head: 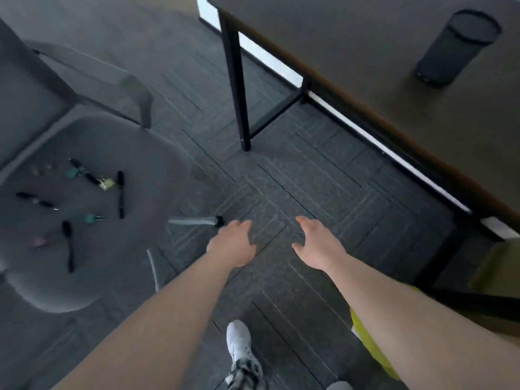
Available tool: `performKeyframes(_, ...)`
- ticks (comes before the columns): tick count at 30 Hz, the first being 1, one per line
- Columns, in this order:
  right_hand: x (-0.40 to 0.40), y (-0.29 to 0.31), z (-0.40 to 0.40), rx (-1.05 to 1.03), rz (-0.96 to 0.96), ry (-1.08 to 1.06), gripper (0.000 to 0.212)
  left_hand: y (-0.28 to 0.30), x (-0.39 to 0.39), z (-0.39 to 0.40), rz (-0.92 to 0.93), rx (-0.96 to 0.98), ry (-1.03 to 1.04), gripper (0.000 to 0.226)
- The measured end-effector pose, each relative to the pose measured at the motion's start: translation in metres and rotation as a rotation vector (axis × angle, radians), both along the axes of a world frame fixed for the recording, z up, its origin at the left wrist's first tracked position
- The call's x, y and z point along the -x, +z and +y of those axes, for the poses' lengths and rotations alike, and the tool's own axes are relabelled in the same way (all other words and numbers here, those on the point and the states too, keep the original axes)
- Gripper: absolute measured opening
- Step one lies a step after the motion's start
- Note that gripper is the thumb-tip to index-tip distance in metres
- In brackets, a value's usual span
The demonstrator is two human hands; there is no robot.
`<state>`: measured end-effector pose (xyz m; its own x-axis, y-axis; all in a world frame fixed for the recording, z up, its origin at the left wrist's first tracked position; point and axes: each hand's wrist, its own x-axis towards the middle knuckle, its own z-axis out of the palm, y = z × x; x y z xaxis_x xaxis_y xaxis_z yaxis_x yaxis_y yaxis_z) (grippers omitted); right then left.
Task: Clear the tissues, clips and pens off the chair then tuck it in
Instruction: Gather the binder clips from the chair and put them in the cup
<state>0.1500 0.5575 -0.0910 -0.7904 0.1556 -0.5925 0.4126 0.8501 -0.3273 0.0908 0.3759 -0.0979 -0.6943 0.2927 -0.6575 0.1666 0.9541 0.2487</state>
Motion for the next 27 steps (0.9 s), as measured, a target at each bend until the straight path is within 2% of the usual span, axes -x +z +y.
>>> performKeyframes(4,0.077,0.017,-0.082,0.021,0.040,0.105,0.064,0.019,0.046,-0.085,0.060,0.013,0.113,0.056)
performKeyframes(8,0.137,0.028,-0.156,0.062,0.074,0.213,0.062,0.032,0.078,-0.160,0.128,0.045,0.312,0.048)
performKeyframes(13,0.191,0.021,-0.220,0.124,0.087,0.337,0.060,0.029,0.097,-0.225,0.122,0.111,0.452,0.047)
performKeyframes(22,0.269,-0.015,-0.290,0.166,0.012,0.600,0.055,-0.001,0.122,-0.277,0.072,0.089,0.734,0.061)
performKeyframes(27,0.305,-0.032,-0.325,0.161,0.051,0.713,0.053,-0.022,0.145,-0.287,0.074,0.079,0.846,0.057)
